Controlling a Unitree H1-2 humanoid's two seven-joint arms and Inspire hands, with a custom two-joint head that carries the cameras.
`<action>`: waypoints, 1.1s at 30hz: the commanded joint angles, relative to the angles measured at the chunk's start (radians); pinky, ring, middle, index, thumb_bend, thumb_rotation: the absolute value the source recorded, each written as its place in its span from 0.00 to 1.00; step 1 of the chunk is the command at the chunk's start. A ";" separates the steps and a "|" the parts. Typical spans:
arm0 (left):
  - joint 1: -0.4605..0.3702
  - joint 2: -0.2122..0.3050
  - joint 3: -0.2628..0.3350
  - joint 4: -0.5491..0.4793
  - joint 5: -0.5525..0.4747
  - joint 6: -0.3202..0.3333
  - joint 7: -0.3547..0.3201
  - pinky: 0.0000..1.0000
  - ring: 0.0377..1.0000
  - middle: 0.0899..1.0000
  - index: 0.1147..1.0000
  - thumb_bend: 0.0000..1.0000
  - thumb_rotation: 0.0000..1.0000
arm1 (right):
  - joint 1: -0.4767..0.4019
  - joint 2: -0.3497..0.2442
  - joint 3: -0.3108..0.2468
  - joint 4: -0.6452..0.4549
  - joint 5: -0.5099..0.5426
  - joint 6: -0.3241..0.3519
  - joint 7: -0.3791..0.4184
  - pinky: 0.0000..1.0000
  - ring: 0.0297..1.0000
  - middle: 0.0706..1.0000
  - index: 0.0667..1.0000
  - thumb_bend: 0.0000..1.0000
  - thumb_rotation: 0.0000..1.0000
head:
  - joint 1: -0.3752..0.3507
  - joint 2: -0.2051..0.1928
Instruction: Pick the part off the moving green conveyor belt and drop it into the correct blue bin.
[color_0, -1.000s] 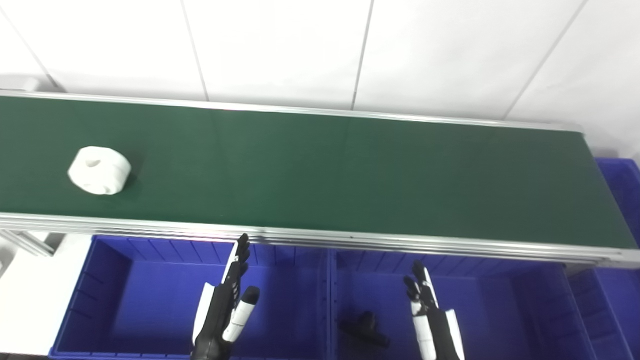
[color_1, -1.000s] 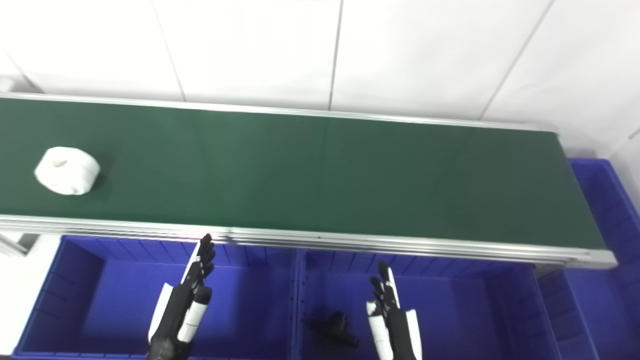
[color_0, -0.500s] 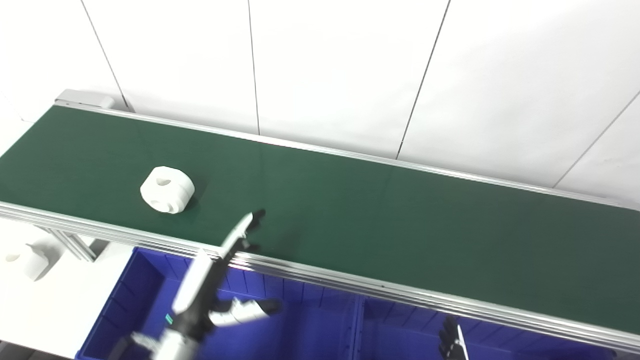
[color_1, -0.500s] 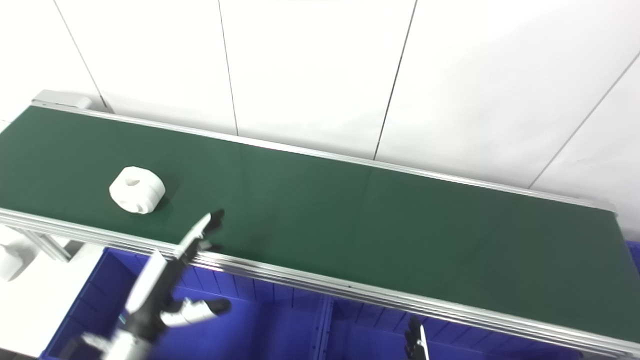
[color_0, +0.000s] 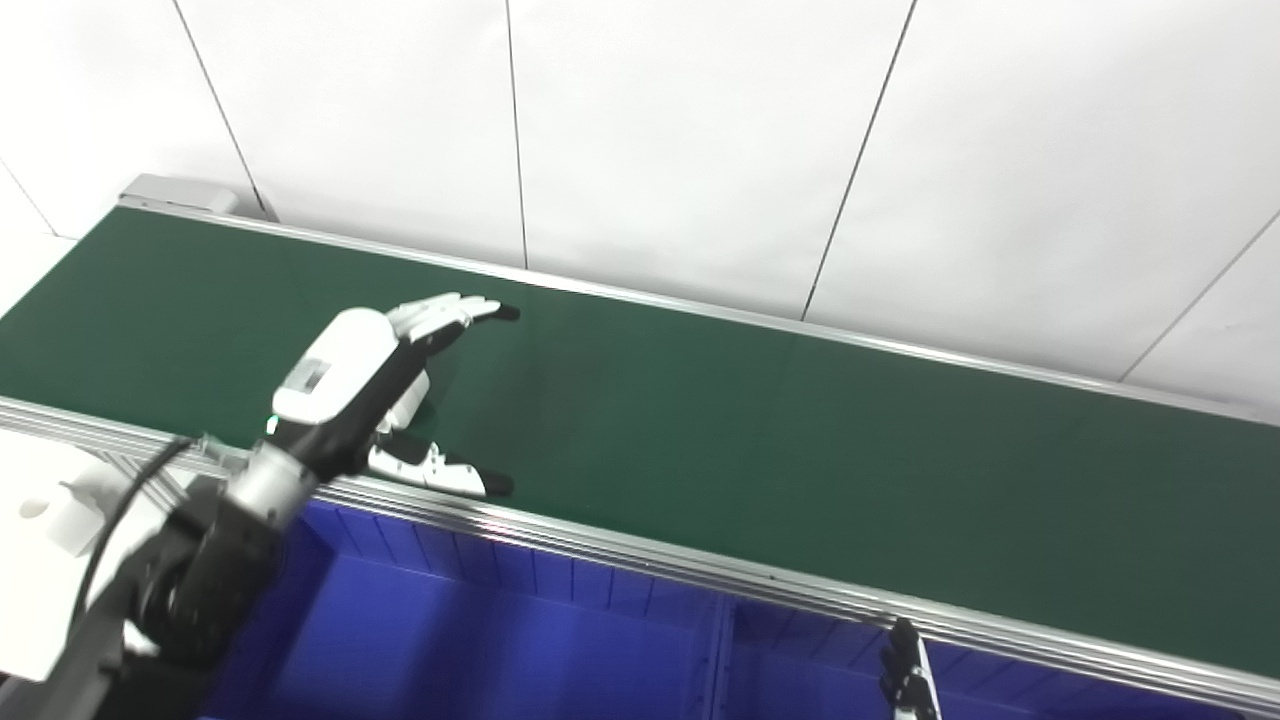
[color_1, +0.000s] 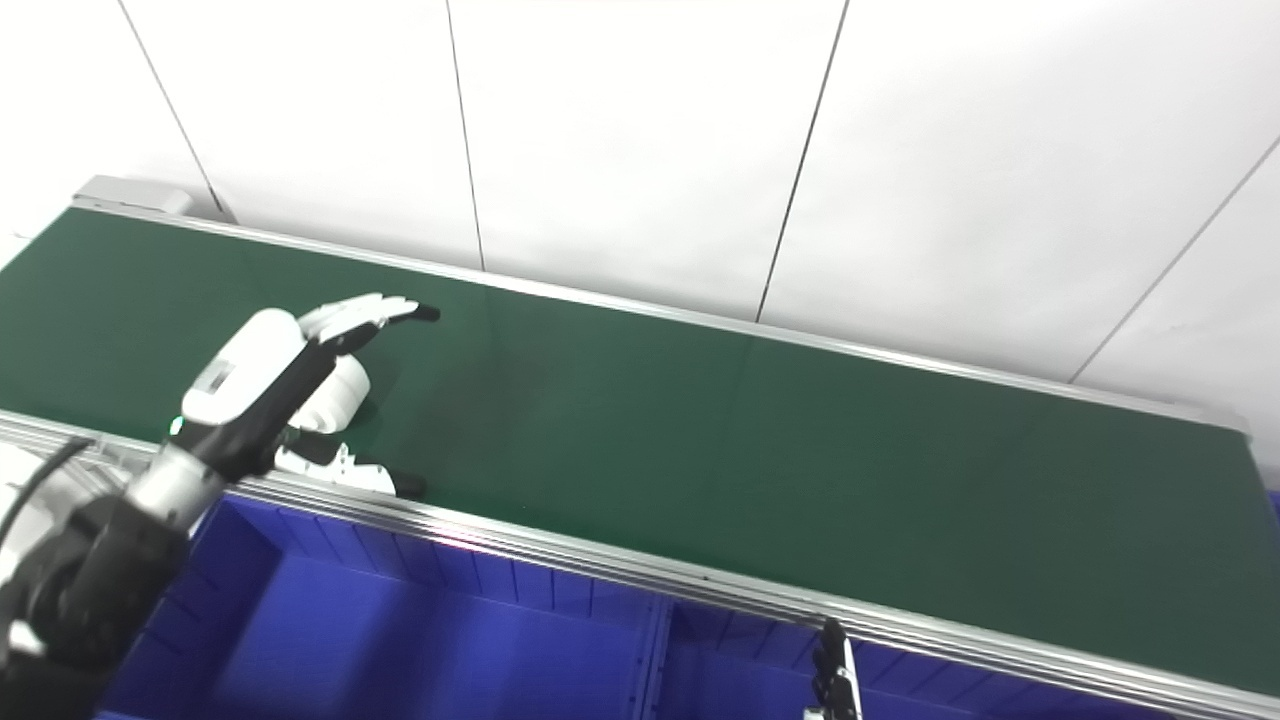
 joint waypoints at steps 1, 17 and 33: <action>-0.057 0.038 -0.016 0.042 0.024 -0.034 -0.007 0.84 0.86 0.82 0.80 0.98 0.36 | 0.002 0.006 0.002 -0.014 0.007 -0.034 0.013 1.00 0.99 1.00 1.00 0.74 1.00 | -0.002 -0.001; -0.283 0.096 -0.139 0.512 0.172 -0.045 0.014 0.91 0.91 0.86 0.82 0.94 0.36 | -0.005 0.006 -0.002 -0.006 0.021 -0.027 0.025 1.00 0.98 1.00 1.00 0.76 1.00 | 0.000 -0.005; -0.426 0.144 -0.281 0.704 0.315 0.004 0.052 0.85 0.85 0.80 0.72 0.91 0.14 | 0.009 0.012 0.005 -0.024 0.032 -0.015 0.046 1.00 0.98 1.00 1.00 0.75 1.00 | -0.013 0.009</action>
